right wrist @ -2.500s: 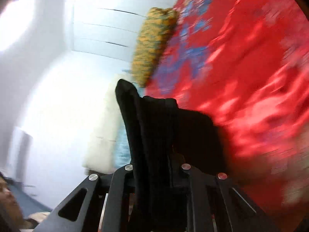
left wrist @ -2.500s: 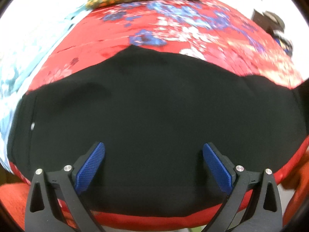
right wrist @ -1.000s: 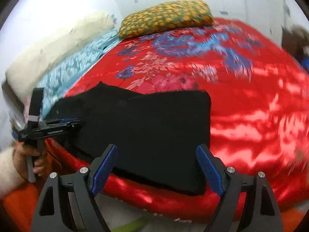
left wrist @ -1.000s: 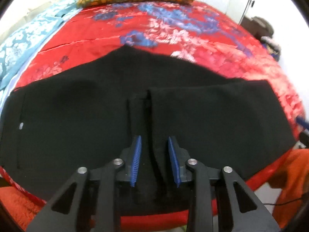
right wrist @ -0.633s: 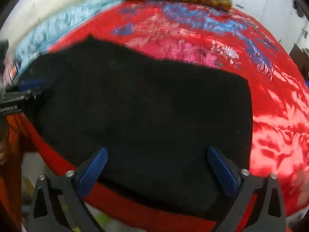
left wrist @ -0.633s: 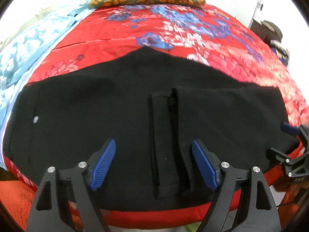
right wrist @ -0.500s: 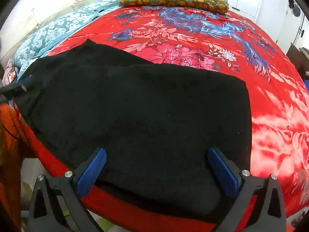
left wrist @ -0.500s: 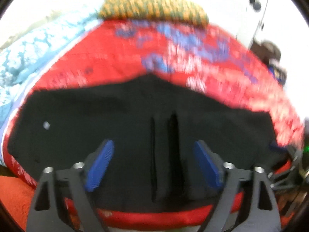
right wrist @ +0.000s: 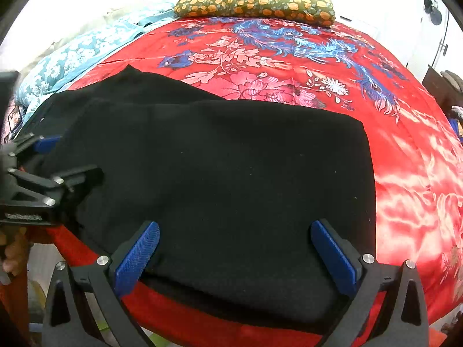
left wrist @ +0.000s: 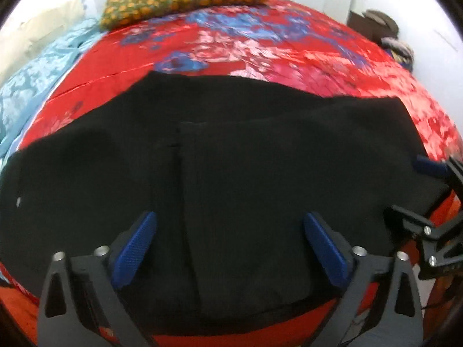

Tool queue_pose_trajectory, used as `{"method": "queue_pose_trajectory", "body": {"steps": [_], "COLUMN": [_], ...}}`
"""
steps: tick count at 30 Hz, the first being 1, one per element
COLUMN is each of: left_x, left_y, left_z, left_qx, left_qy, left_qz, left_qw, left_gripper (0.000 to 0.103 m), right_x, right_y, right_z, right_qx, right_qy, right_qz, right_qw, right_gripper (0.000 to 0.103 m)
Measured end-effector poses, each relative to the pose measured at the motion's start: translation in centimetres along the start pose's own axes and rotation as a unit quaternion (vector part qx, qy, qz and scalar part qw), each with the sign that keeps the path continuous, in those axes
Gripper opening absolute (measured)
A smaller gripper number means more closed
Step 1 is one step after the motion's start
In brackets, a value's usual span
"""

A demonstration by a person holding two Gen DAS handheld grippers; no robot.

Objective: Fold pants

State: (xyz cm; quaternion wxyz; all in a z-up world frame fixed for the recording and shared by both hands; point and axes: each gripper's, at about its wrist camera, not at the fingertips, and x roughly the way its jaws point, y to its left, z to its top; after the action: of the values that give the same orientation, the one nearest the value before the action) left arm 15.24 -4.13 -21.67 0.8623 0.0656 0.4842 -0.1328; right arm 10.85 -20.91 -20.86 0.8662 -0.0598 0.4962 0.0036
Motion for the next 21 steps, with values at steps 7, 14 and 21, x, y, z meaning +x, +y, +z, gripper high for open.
{"method": "queue_pose_trajectory", "body": {"steps": [7,14,21], "left_x": [0.6,0.3,0.3], "left_y": [0.3,0.7,0.6], "left_z": [0.0,0.0,-0.1], "left_qx": [-0.013,-0.009,-0.008], "left_qy": [0.016,0.016,0.016], "left_qz": [-0.017,-0.015,-0.014], "left_qw": [0.9996,0.9997,0.9997], "left_gripper": [0.103,0.103,0.103], "right_x": [-0.1,-0.2,-0.7], "right_y": [0.1,0.4,0.6], "right_z": [-0.1,-0.1,-1.1], "right_qx": [-0.002,0.002,-0.011], "right_qy": [-0.007,-0.008,-0.051], "right_qz": [-0.002,-0.015,-0.016], "right_qw": [1.0,1.0,0.999], "right_gripper": [0.103,0.103,0.103]}}
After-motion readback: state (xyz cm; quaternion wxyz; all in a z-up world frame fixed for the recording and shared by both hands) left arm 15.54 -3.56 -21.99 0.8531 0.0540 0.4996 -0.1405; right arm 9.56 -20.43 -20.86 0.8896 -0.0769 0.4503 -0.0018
